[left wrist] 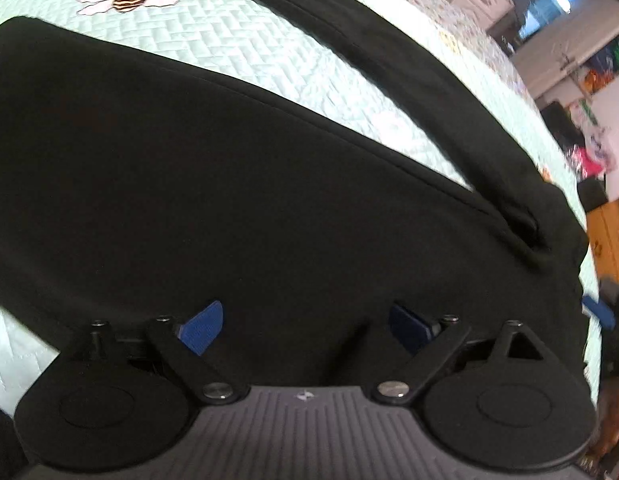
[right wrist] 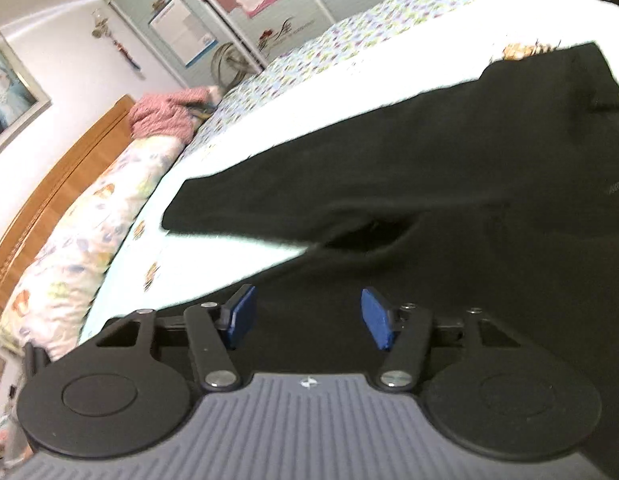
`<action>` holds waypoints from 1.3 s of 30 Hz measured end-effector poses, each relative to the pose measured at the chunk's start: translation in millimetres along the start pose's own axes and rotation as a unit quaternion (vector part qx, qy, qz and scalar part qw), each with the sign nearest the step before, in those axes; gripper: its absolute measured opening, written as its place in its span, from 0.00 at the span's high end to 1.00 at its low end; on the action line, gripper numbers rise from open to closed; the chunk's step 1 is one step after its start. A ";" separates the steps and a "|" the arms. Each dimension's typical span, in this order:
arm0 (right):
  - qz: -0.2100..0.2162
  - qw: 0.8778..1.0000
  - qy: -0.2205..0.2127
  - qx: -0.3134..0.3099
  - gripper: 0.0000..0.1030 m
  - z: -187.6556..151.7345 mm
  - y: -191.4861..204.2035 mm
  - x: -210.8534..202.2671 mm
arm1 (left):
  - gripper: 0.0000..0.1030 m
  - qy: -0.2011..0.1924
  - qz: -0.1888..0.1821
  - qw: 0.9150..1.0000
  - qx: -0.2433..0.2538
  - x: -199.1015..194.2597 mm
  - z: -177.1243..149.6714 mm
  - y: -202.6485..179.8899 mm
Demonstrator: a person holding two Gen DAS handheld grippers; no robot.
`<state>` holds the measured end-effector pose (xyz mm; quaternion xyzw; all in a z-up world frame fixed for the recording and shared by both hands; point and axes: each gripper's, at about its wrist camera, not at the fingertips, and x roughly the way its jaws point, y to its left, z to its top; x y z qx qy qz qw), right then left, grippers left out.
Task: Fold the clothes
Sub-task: 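Grasp the garment edge with the right gripper and lift it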
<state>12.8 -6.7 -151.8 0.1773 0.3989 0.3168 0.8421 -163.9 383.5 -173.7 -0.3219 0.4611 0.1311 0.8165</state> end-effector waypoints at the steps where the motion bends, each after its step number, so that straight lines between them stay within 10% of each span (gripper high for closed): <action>1: -0.006 1.000 -0.005 0.004 0.41 7.2 -6.9 3.2 | 0.07 0.006 0.001 1.000 0.003 1.6 1.2 0.1; 13: -0.098 0.994 -0.011 0.045 0.40 78.7 -93.4 71.6 | 0.00 0.031 0.047 0.998 0.022 17.4 12.5 -19.6; 15: -0.129 0.990 0.004 0.053 0.58 76.8 -118.7 85.5 | 0.00 0.031 0.042 0.999 0.014 18.3 15.4 -17.4; 17: -0.134 0.988 -0.016 0.073 1.00 74.9 -138.9 84.1 | 0.00 0.033 0.037 0.999 0.004 17.2 17.6 -15.0; 22: -0.165 0.974 -0.077 0.133 1.00 74.4 -156.0 68.3 | 0.00 0.034 0.031 0.999 -0.008 19.8 21.6 -13.6; 29: -0.099 0.990 -0.077 0.057 0.80 56.3 -77.4 63.1 | 0.00 0.041 0.002 0.999 -0.034 15.0 29.4 0.7; 39: 0.042 0.994 0.052 -0.082 0.68 18.8 61.6 144.1 | 0.01 0.042 -0.045 0.996 -0.057 6.5 42.1 7.8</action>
